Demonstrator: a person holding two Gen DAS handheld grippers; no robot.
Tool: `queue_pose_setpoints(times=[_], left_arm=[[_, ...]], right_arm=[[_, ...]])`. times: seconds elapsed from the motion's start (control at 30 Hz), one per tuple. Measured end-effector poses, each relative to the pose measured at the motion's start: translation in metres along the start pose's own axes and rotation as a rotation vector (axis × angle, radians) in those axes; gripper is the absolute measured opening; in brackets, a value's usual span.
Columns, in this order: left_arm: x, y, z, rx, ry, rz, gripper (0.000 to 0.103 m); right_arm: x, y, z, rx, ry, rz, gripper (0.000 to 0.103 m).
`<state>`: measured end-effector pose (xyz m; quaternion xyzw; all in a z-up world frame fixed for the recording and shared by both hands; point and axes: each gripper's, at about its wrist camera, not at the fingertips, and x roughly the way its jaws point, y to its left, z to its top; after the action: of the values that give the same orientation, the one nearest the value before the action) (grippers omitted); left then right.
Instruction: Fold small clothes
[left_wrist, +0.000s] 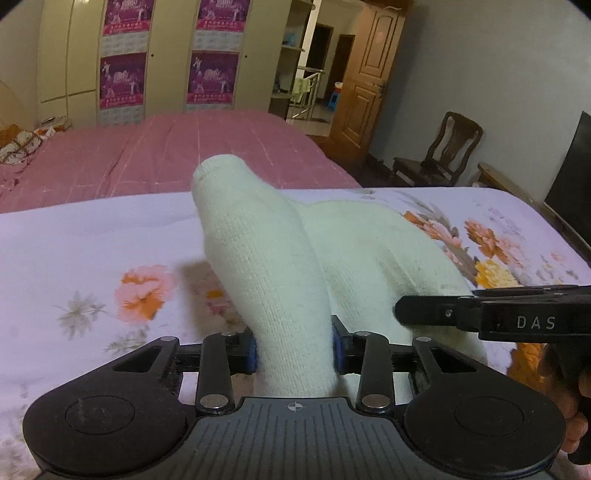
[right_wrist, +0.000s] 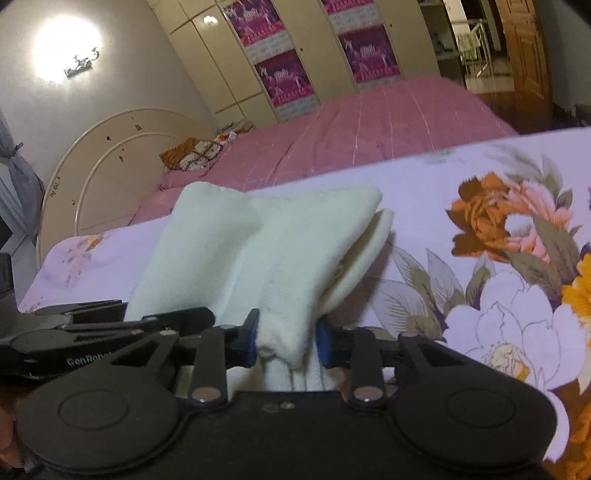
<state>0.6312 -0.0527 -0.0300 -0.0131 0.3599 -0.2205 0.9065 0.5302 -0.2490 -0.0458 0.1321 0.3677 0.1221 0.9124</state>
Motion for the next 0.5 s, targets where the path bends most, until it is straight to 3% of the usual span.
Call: queue_pose_setpoints(times=[0.27, 0.5], left_arm=[[-0.073, 0.038, 0.001, 0.042, -0.02, 0.02, 0.036], [-0.12, 0.1, -0.018, 0.022, -0.012, 0.067, 0.036]], right_arm=[[-0.018, 0.067, -0.002, -0.036, -0.027, 0.016, 0.029], [-0.004, 0.135, -0.012, -0.064, -0.018, 0.063, 0.029]])
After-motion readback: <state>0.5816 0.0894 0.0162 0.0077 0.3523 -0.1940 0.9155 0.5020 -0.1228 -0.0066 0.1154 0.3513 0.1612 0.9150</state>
